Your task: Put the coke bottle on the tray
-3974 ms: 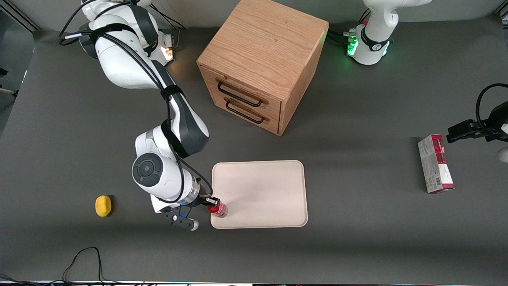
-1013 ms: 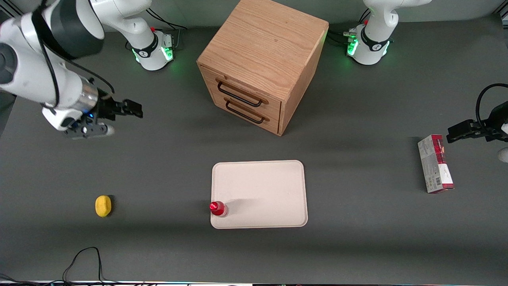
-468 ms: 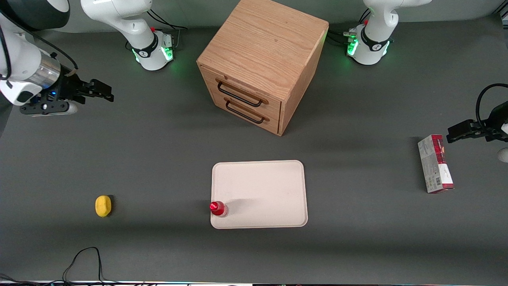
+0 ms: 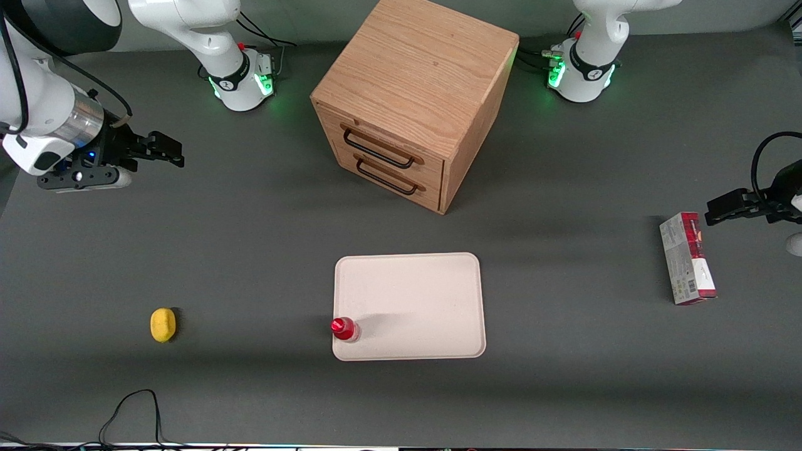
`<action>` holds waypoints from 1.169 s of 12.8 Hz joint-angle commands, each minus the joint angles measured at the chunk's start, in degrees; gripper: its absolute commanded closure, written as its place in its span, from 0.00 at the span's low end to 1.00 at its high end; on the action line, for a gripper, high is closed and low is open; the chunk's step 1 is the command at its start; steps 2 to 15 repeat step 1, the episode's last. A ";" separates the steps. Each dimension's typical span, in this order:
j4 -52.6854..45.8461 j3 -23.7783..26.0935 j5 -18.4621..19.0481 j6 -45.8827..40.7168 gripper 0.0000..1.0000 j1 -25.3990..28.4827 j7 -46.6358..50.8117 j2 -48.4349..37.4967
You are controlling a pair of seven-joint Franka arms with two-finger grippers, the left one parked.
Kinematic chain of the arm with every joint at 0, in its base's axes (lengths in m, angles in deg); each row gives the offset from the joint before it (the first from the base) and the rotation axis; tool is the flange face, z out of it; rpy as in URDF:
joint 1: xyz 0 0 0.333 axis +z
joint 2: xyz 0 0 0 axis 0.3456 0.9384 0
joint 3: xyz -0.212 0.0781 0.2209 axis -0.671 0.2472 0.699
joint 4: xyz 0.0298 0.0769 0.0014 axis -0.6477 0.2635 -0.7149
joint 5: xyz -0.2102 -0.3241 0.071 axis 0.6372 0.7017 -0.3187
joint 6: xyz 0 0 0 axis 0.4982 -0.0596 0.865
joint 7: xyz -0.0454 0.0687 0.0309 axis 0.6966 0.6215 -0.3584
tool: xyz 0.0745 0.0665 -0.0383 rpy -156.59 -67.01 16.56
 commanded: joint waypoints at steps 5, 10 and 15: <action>-3.38 -1.00 -0.19 -3.81 0.00 0.24 -0.93 1.47; -3.38 -1.00 -0.19 -3.81 0.00 0.24 -0.93 1.47; -3.38 -1.00 -0.19 -3.81 0.00 0.24 -0.93 1.47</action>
